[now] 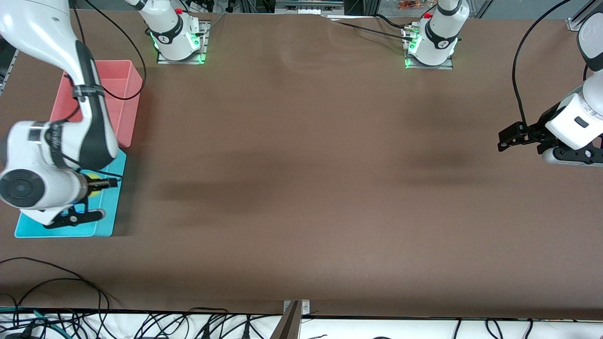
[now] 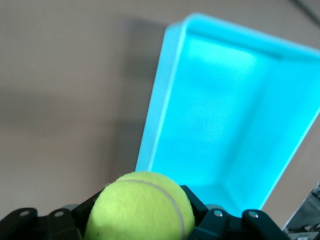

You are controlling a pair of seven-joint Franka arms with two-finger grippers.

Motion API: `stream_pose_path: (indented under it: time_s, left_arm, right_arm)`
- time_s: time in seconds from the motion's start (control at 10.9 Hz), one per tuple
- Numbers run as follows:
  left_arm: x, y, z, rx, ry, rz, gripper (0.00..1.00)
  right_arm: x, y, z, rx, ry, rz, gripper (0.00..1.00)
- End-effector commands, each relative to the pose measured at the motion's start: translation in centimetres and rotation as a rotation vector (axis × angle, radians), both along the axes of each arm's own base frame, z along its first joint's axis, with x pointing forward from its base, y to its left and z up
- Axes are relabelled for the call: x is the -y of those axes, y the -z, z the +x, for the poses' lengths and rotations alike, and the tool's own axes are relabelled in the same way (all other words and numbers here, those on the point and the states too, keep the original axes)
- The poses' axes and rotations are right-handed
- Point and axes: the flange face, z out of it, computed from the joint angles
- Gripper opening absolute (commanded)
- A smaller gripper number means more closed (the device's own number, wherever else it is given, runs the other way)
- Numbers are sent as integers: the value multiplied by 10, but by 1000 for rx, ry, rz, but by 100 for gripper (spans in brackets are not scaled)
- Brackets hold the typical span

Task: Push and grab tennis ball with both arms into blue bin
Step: 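Lift the ball with the right gripper over the cyan bin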

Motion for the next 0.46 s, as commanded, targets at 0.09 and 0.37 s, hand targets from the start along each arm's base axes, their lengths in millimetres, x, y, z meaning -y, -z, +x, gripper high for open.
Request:
stream_pose_path:
  time_s: [0.09,0.37]
  left_arm:
    - [-2,-8,-4,-4,-29,-15,100]
    - [1,-8,-4,-9,-69,-15,100]
  right_arm:
    - [73,7,-55,-98,36,109,49]
    - [107,49,-106,37,-2,137,50]
